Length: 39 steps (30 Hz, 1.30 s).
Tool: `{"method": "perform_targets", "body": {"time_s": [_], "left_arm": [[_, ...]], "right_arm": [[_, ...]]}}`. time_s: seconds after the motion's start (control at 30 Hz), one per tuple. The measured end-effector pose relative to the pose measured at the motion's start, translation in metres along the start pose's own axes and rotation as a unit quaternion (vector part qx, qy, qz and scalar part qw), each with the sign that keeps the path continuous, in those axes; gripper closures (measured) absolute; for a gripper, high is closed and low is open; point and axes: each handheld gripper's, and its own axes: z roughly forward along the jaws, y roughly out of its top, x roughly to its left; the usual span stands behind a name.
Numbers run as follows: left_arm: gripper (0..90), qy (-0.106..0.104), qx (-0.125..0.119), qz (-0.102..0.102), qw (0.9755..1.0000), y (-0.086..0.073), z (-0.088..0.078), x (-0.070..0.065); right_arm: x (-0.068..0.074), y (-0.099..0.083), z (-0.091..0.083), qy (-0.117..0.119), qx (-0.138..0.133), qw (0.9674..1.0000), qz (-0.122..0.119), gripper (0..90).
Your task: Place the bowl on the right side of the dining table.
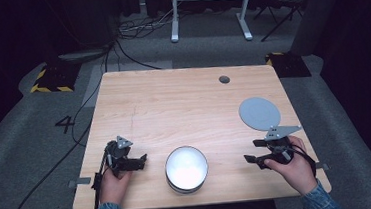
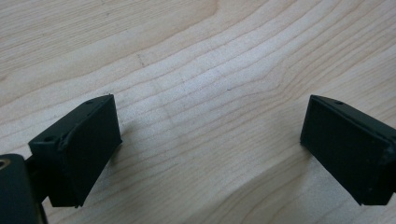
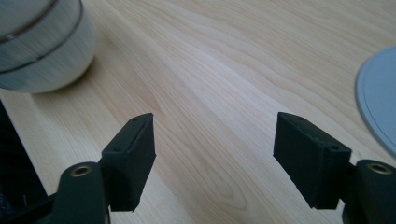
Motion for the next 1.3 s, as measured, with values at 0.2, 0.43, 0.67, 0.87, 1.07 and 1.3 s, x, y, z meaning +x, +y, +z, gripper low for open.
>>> {"method": "perform_targets", "body": {"time_s": [0.2,0.43,0.67,0.87,1.07,1.3], "left_arm": [[5.1,0.001,-0.001,-0.001,1.0000,0.000,0.000,0.000],[5.1,0.003,0.000,-0.001,1.0000,0.000,0.000,0.000],[5.1,0.003,0.002,-0.006,1.0000,-0.002,-0.002,-0.003],[5.0,0.001,0.002,-0.006,1.0000,-0.002,-0.001,-0.003],[5.0,0.001,0.003,-0.005,1.0000,-0.002,-0.001,-0.002],[5.0,0.001,0.002,-0.005,1.0000,-0.002,-0.001,-0.002]], "right_arm": [[0.008,0.019,0.004,0.016,-0.010,0.9996,-0.019,30.1],[0.016,0.038,0.011,0.033,-0.015,0.9986,-0.038,30.1],[0.030,0.064,0.022,0.056,-0.033,0.9962,-0.058,33.0],[0.045,0.079,0.031,0.072,-0.026,0.9943,-0.074,33.9],[0.058,0.093,0.038,0.088,-0.021,0.9925,-0.083,35.3],[0.075,0.108,0.045,0.102,-0.033,0.9893,-0.100,42.8]]}}
